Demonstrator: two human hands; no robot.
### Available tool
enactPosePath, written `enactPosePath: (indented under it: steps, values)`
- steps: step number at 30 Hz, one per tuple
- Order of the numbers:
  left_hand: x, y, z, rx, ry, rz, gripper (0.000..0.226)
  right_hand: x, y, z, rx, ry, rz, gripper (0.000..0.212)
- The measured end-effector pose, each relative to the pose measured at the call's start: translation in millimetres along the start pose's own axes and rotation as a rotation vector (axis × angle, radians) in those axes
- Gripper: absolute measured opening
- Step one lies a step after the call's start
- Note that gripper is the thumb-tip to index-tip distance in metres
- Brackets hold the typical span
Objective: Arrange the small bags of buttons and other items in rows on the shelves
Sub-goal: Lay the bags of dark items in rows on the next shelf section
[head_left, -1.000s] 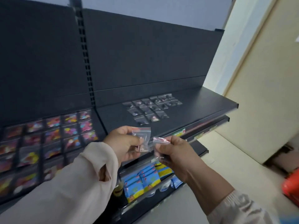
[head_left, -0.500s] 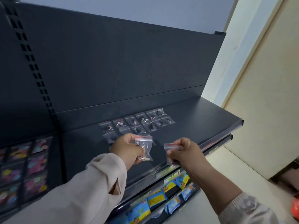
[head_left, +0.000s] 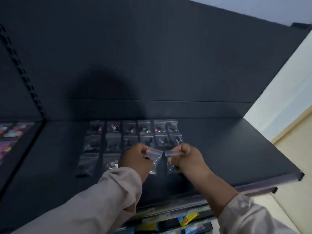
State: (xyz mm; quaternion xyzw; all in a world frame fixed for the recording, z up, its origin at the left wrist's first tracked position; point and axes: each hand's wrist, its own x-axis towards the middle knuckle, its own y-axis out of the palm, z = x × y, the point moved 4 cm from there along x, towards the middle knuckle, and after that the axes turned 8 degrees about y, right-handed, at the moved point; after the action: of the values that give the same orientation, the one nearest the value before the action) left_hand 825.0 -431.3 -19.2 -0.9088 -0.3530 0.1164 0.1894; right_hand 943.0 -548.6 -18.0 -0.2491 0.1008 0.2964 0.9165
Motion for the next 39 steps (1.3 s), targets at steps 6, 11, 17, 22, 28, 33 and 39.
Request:
enactPosePath:
  steps: [6, 11, 17, 22, 28, 33, 39]
  values:
    - [-3, 24, -4, 0.336, 0.05, -0.026, 0.042, 28, -1, -13, -0.106, -0.052, 0.156, 0.017]
    - [-16, 30, -10, 0.776, 0.349, -0.063, 0.064, 23, -18, -7, -0.594, -0.409, -0.074, 0.041]
    - [-37, 41, 3, 1.007, 0.511, 0.166, 0.05, -4, -19, -31, -0.942, -0.766, 0.175, 0.045]
    - [-47, 47, 10, 0.976, 0.359, 0.496, 0.102, -2, -17, -40, -1.06, -0.722, 0.357, 0.076]
    - [-38, 46, 17, 1.012, 0.374, 0.468, 0.101, 0, -12, -34, -1.13, -0.699, 0.398, 0.088]
    - [-31, 48, 17, 1.029, 0.368, 0.454, 0.107, 7, -9, -33, -1.136, -0.704, 0.394, 0.092]
    - [-26, 47, 18, 1.032, 0.391, 0.392, 0.105, 10, -7, -31, -1.117, -0.696, 0.386, 0.092]
